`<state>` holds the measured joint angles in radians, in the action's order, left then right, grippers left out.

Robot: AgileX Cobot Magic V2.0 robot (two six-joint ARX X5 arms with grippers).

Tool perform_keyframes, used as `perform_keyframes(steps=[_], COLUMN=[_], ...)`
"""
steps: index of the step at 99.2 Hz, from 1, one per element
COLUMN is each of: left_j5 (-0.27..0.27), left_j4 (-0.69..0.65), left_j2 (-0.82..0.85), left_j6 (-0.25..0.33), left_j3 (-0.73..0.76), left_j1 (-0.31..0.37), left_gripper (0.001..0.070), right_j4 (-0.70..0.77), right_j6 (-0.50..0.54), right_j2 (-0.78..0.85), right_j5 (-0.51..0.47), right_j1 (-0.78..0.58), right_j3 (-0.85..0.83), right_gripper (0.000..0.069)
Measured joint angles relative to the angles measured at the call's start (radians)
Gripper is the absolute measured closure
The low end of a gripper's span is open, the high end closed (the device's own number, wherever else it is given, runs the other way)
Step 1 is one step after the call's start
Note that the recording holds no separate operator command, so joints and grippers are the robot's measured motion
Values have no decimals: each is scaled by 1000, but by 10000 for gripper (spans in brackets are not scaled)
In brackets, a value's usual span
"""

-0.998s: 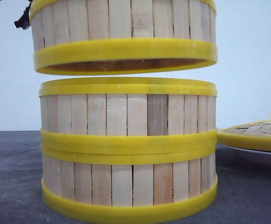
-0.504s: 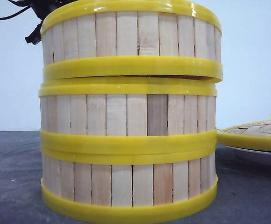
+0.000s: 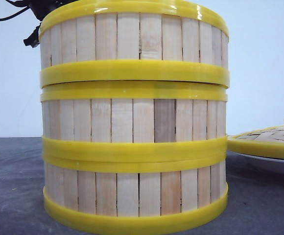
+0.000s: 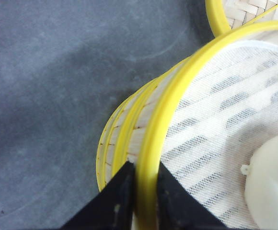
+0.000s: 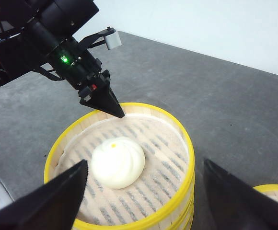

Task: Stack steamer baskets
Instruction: 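Lower the basket onto the stack and release with the left gripper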

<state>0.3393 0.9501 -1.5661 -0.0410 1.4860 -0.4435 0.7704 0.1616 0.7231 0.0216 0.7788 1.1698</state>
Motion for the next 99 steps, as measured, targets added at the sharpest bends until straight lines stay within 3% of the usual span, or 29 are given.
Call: perform_keyframes(steps=[53,74,99], left_j5=[0,-3,-3], left_j4=[-2,-6,-65], left_j2=[-4,-14,-14], left_j6=[1,6,21], left_j3=[0,-5,-5], left_j1=[0,3,3], left_gripper=[667,456,411], right_j4=[6,19,23], right_j6=[0,1,2], right_j2=[0,0,0], right_j5=[0,0,0], right_j1=[0,0,0], right_j3=[0,0,0], right_gripper=[228,228,228])
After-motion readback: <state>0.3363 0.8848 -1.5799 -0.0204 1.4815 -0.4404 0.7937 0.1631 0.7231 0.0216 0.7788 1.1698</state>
